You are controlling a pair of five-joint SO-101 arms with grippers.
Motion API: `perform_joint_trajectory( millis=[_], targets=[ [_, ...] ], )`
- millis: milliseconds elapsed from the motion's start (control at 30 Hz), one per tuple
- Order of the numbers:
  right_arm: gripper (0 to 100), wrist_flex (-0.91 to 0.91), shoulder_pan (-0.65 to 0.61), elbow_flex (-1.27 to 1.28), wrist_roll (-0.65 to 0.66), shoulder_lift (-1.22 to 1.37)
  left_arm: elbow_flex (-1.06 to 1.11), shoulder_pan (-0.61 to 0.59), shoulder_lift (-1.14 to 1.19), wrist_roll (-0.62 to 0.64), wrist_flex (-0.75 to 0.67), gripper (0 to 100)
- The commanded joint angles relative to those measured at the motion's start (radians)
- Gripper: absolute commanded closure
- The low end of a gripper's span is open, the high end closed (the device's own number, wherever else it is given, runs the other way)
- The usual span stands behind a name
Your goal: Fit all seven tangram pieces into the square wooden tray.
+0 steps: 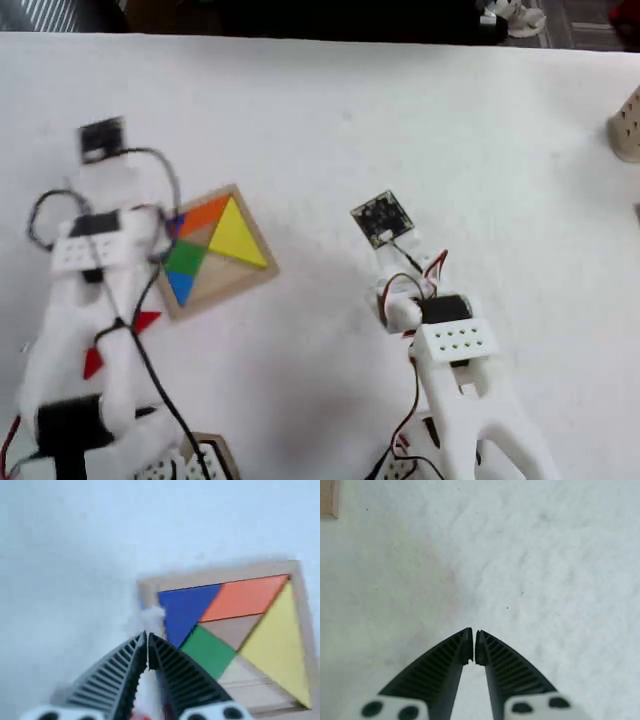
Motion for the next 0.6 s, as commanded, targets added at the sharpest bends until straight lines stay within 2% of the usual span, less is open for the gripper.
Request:
perform_joint_trajectory(
  millis=[0, 100, 200, 367, 433, 567],
  targets=[
    [98.1, -0.021, 0.004, -0.005, 0.002, -0.004, 0.069, -0.189, -0.154, -0.018, 0.107, 97],
    [98.1, -0.021, 0.002, -0.005, 0.002, -0.004, 0.129, -0.252, -0.202, -0.262, 0.133, 97],
    [98.1, -0.021, 0.002, -0.005, 0.002, -0.004, 0.216, -0.255, -0.222, -0.509, 0.127, 95],
    [98.1, -0.021, 0.002, -0.003, 0.002, -0.004, 0.265, -0.314, -0.222, -0.888, 0.075, 75],
    [98.1, -0.021, 0.002, -0.003, 0.002, -0.004, 0.262, -0.335, -0.219, -0.968, 0.072, 70],
    [98.1, -0.021, 0.002, -0.003, 0.002, -0.004, 0.27, -0.344, -0.217, -1.031, 0.006, 71]
  ],
)
